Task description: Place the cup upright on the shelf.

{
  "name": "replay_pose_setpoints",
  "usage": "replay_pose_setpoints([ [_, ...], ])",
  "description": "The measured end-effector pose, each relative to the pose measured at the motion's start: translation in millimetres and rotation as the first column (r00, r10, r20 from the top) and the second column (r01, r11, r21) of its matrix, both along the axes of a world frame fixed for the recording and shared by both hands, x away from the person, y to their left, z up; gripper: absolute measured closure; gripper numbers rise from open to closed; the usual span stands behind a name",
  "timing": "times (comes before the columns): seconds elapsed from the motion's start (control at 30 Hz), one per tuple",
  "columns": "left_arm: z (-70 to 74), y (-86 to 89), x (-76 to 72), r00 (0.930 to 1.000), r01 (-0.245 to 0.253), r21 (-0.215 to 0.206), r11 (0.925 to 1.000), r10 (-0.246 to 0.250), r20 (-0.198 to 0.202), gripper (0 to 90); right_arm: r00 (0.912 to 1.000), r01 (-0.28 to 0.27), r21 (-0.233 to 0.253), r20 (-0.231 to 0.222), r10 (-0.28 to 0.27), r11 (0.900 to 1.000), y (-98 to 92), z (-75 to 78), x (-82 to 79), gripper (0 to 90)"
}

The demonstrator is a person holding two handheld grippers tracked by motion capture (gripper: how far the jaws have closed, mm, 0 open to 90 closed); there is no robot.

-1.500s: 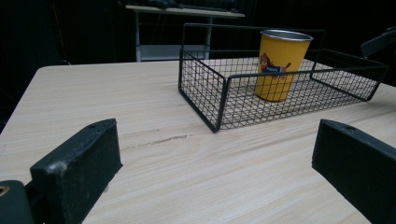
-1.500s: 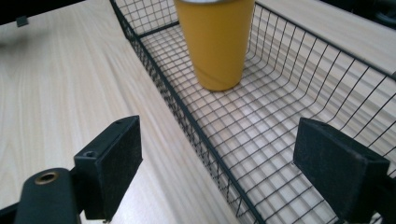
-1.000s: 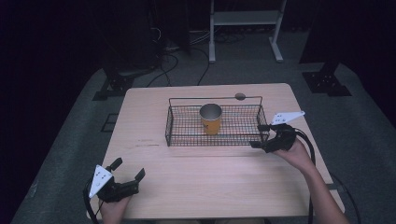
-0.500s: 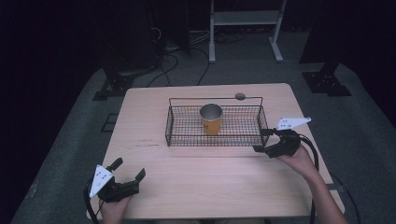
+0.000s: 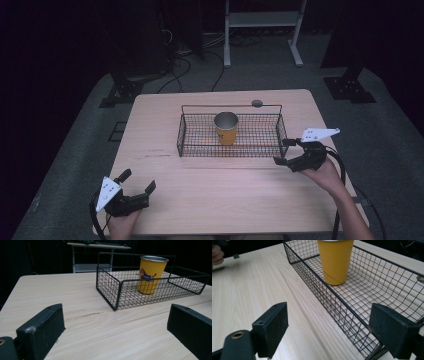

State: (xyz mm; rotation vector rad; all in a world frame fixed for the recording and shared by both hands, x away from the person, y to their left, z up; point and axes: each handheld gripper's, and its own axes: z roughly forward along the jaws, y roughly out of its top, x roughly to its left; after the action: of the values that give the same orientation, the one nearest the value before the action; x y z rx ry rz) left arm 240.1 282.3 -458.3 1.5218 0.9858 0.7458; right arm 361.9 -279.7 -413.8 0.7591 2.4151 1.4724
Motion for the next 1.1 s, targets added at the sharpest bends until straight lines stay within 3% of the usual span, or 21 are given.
replay_pose_setpoints([
  [0.27, 0.0, -0.1, 0.1, 1.0, 0.001, 0.0, 1.0, -0.001, 0.0, 0.1, 0.9999, 0.001, -0.001, 0.01, -0.001, 1.0, -7.6, -0.5, -13.6, 15.0],
  [1.1, -0.1, 0.3, -0.3, 1.0, -0.002, -0.001, 1.0, 0.002, 0.0, 0.1, 0.9993, 0.032, 0.022, -0.019, -0.032, 0.999, -27.0, -28.8, -44.3, 15.0],
])
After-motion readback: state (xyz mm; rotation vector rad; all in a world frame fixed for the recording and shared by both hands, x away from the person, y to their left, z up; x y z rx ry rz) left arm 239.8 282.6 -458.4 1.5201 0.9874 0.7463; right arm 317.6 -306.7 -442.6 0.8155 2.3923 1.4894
